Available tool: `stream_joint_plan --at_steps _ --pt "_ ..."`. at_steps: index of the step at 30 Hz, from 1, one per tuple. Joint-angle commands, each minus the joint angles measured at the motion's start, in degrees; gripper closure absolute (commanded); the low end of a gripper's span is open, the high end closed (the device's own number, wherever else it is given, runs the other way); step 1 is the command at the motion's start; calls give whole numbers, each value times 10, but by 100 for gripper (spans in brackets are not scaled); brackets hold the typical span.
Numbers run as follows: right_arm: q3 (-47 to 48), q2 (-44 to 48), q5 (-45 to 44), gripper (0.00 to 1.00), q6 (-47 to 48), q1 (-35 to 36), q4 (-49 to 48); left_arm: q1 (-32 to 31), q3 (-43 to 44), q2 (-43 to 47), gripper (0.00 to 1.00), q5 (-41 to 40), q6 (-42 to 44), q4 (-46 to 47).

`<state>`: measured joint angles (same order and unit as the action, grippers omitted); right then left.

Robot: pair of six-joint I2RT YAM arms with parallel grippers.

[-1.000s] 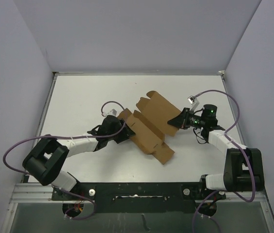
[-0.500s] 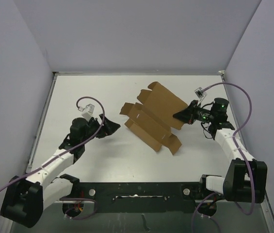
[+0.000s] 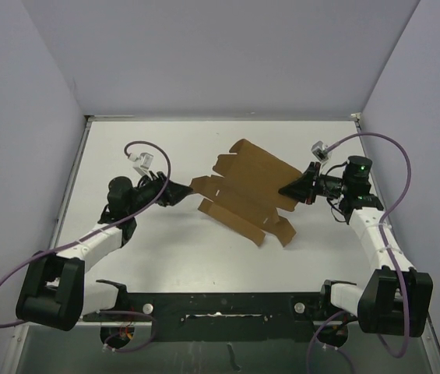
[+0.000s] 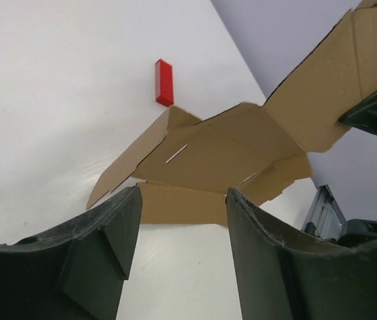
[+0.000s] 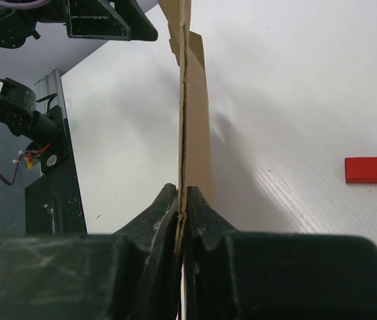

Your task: Fold the paper box

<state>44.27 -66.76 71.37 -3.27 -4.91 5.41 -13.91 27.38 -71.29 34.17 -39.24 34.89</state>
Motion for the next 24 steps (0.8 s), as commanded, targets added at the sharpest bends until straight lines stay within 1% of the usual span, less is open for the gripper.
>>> stream_joint_plan --at_steps 1,3,7,10,12,18,24 --pt "41 14 49 100 54 -3 29 3 22 4 49 54 -31 129" --pt "53 17 58 100 83 -4 58 8 26 20 52 46 -32 124" --pt "67 24 87 100 115 -5 89 32 31 35 52 38 -35 102" --pt "74 25 110 100 130 -6 105 57 41 27 52 62 -57 105" --pt "82 27 122 100 158 -6 133 64 54 21 51 87 -69 116" --pt "100 29 147 100 225 -5 197 60 107 3 50 162 -55 105" --pt "110 29 167 100 267 -4 236 17 113 4 50 166 13 64"
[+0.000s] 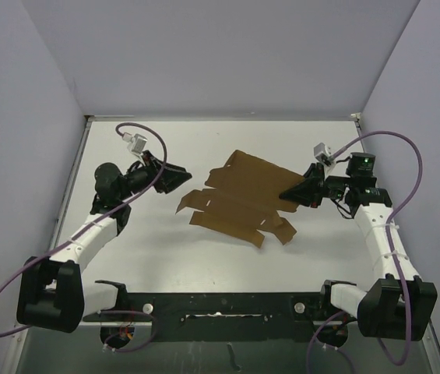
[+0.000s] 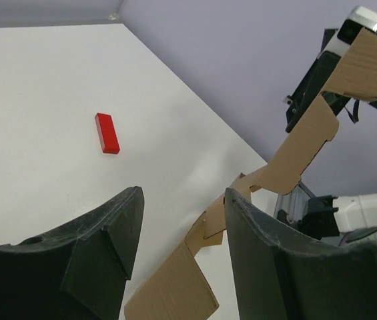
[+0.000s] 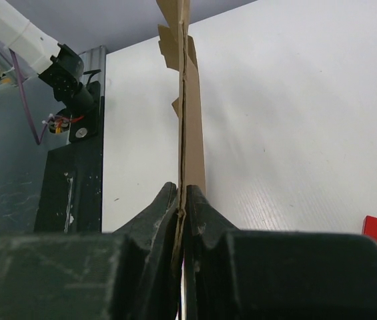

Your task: Fold the paper box

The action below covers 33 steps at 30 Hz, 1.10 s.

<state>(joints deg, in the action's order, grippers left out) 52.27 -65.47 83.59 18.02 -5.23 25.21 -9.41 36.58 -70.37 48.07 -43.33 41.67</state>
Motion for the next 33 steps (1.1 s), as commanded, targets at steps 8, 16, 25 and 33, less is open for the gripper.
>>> stream_joint_plan --at_steps 8,16,25,33 --pt "48 14 13 100 102 -2 91 -17 -33 34 50 -47 41 5" --pt "9 9 -1 100 -60 -6 -53 -12 -262 162 12 -213 -131 108" --pt "-22 5 -1 100 -172 -20 -157 -164 -292 142 2 -335 -133 87" --pt "-36 -2 -11 100 -226 -33 -200 -155 -371 135 3 -366 -153 223"
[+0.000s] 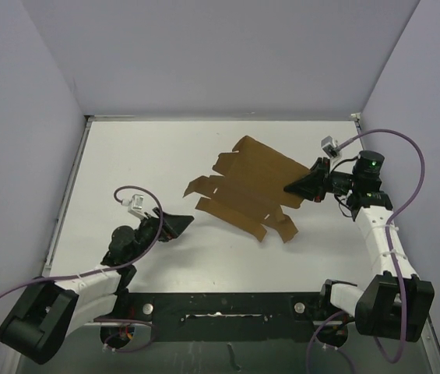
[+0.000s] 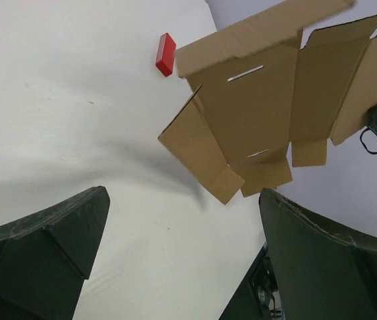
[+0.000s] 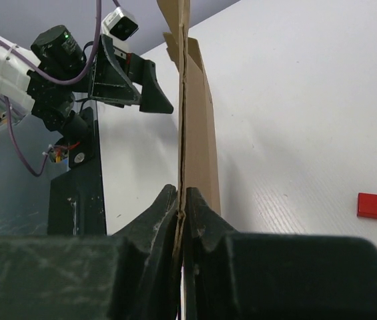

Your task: Fold the paper box

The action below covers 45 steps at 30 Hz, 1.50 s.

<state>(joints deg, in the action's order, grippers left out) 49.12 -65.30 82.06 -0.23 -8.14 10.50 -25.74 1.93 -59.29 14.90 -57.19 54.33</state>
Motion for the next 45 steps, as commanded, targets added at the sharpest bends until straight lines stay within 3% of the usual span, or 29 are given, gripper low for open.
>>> stream_joint_plan --at_steps 1,4,6,26,45 --pt "-6 -5 5 100 -51 -4 -60 9 -20 40 3 -32 -14 69" --pt "-18 -6 6 100 -87 -5 -100 2 26 85 4 -21 10 -78" --pt "-24 -8 7 100 -109 -5 -121 -12 45 82 6 -22 27 -97" --pt "-43 -18 0 100 -185 -7 -190 -112 130 -206 38 -75 40 101" --pt "-55 -12 -6 100 -233 -8 -236 -148 190 -327 41 -113 18 147"
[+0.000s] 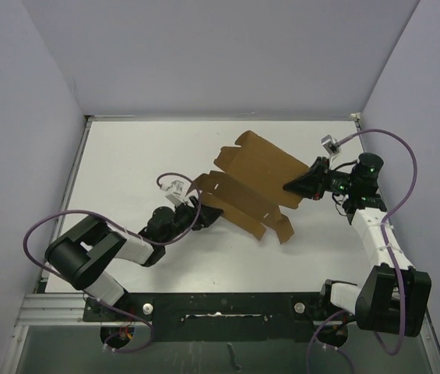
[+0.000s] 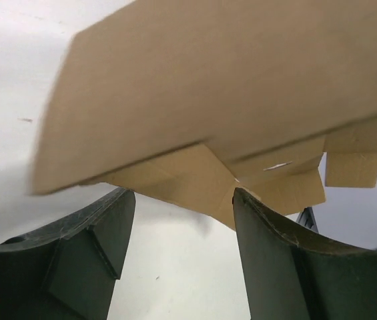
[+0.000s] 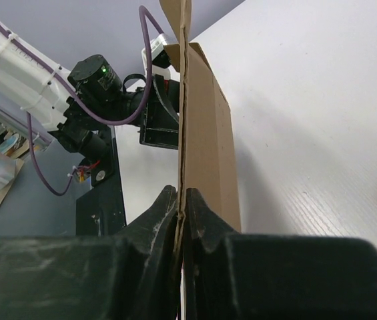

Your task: Fold the paper box

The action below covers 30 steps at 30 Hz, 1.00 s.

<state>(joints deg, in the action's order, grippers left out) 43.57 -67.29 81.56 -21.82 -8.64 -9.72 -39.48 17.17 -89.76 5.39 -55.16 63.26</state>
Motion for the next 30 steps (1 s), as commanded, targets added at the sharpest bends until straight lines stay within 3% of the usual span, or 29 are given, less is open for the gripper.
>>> stream_joint_plan --at_steps 1,11,16,25,30 --pt "0 8 -2 100 -18 -3 -34 -11 43 -27 41 -20 -3 57" --pt "1 7 -10 100 -13 -3 -27 -13 59 -58 55 -21 -14 75" --pt "8 7 -23 100 19 -3 15 -13 51 -48 71 -38 -17 77" --pt "17 6 -54 100 57 -3 63 -17 51 -38 75 -54 -30 56" --pt "21 6 -63 100 70 -6 79 -9 19 -34 70 -40 -27 66"
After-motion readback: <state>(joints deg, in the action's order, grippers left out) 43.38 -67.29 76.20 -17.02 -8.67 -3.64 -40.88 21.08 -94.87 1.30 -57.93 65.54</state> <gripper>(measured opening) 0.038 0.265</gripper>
